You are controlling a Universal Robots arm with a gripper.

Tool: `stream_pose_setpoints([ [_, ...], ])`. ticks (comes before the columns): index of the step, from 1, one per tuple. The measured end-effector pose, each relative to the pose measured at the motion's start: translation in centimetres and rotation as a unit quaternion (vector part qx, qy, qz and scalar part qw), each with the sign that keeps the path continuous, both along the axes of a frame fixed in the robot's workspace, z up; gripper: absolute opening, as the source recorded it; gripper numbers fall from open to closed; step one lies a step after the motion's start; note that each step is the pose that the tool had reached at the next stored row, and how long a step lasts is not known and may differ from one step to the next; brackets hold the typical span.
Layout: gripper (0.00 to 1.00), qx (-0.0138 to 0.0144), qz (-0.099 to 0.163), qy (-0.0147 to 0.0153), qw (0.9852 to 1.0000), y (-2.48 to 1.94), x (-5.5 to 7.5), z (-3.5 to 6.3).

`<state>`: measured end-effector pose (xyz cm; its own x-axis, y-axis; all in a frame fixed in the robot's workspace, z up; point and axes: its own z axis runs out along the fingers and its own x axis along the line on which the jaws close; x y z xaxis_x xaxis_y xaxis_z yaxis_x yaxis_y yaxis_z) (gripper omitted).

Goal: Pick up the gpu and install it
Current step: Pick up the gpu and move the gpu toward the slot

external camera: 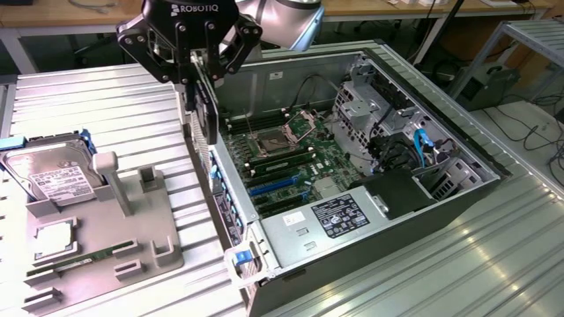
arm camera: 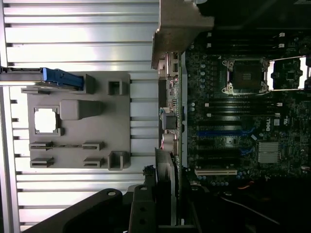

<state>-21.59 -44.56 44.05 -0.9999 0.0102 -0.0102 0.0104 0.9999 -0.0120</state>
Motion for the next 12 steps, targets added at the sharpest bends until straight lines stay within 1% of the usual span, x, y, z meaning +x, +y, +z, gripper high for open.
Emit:
stream_pose_setpoints([
  [12, 0.28, 0.0000, 0.000, 0.0000, 1.0000, 0.00, 1.4, 0.00],
])
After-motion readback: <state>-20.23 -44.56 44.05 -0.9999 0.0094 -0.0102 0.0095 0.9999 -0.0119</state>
